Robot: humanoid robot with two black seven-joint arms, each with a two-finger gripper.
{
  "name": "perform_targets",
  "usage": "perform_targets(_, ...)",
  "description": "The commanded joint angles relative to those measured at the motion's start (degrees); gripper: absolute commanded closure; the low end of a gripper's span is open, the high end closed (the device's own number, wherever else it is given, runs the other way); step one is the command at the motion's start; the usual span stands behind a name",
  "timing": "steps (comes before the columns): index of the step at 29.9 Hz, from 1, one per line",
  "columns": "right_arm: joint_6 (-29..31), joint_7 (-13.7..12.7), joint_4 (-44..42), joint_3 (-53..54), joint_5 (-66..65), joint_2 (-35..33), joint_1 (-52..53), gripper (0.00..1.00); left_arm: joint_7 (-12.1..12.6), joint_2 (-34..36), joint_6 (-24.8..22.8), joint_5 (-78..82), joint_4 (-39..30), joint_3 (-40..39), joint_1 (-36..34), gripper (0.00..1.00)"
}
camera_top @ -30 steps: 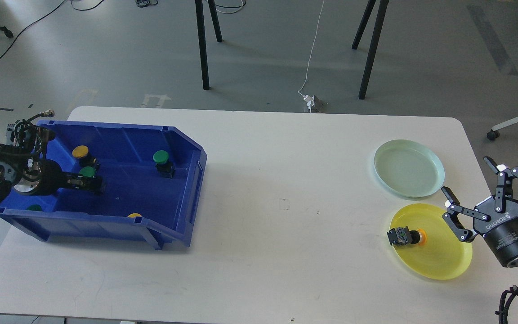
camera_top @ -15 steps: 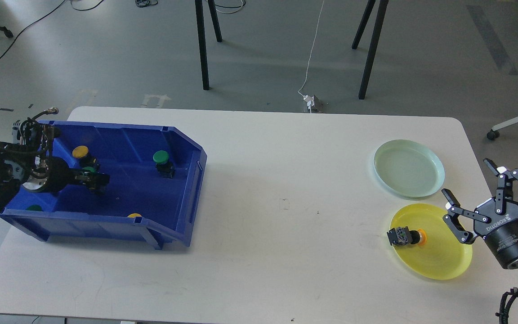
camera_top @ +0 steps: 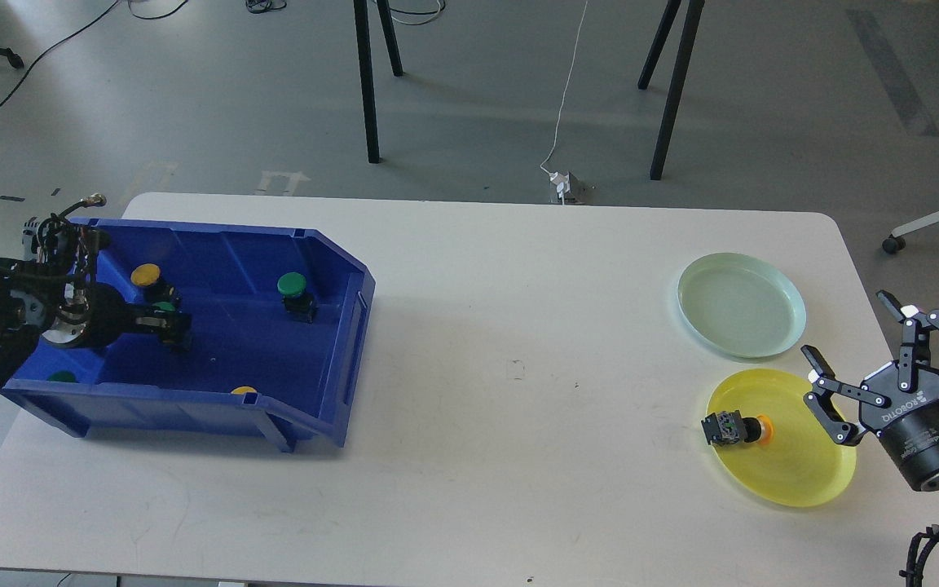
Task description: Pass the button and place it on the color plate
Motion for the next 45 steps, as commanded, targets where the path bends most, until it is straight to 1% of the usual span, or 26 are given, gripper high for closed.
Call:
perform_targets(1,-0.08,0.00,-0.03,0.03,0.04,-0.01,-0.03,0.06,0.00,0.20,0.14,0.14,-0.09,0.00,0.02,0.89)
perform_targets(8,-0.08,0.00,-0.03,-0.06,0.04,-0.01,-0.03,0.06,0.00,0.46,-0.39,-0.13,-1.41,0.00,-0.15,0.90)
perform_targets(10,-0.08,0.00,-0.12,-0.06,-0.04,0.07,-0.03,0.06,0.00,1.69,-0.65,-0.13,-4.12,-0.09,-0.42,0.90)
perform_targets(12,-0.08,0.00,-0.12,-0.06,-0.05,0.07,-0.03,0.06,0.00,6.24,-1.53,-0.30,-9.73,-1.05,-0.68,0.90)
perform_targets(16,-0.08,0.00,-0.12,-0.06,-0.04,0.07,-0.03,0.06,0.00,15.21,-3.55,-3.28,-24.76,-3.07,-1.64,0.91)
perform_targets(19,0.00,0.00,-0.12,0.03,-0.05,0.07,-0.03,0.06,0.00,21.63,-4.31,-6.45,-33.99,-5.53,-1.73,0.91)
perform_targets(22,0.00,0.00,-0.12,0.12,-0.05,-0.01,0.06,0.06,0.00,28.30,-4.31,-10.48,-43.22,-10.61,-1.82,0.91)
perform_targets(24,0.00,0.00,-0.12,0.21,-0.05,-0.01,0.24,0.06,0.00,30.96,-4.31,-14.17,-47.01,-15.09,-1.74,0.90)
perform_targets(26,0.09,0.00,-0.03,0.82,-0.05,-0.01,0.41,0.06,0.00,31.23,-4.31,-18.30,-48.78,-19.66,-1.73,0.91)
perform_targets(30,0.18,0.00,0.67,1.18,-0.05,-0.01,1.73,0.06,0.00,29.04,-4.31,-29.45,-52.99,-27.06,-1.65,0.91)
perform_targets(32,0.18,0.00,0.76,0.91,-0.66,-0.01,4.62,0.06,0.00,25.36,-4.31,-35.26,-54.84,-27.95,-1.65,0.91)
perform_targets(35,0.18,0.00,0.15,-0.23,-1.27,-0.01,9.89,0.06,0.00,17.11,-4.31,-41.59,-54.59,-28.65,-1.65,0.91)
perform_targets(38,0.09,0.00,-0.29,-1.46,-2.76,0.25,15.07,0.06,0.00,9.72,-4.31,-43.63,-52.23,-29.00,-1.65,0.91)
perform_targets(41,-0.26,0.00,-1.08,-4.17,-5.40,0.51,20.17,0.06,0.00,2.25,-4.31,-43.55,-45.91,-28.30,-1.47,0.91)
perform_targets(43,-0.61,0.00,-1.96,-8.12,-6.98,0.69,24.73,0.06,0.00,-1.36,-4.31,-43.28,-42.30,-28.21,-0.95,0.91)
perform_targets(45,-0.70,0.00,-3.54,-14.35,-7.95,0.86,30.36,0.06,0.00,-3.57,-4.31,-43.37,-41.32,-28.39,-0.77,0.91)
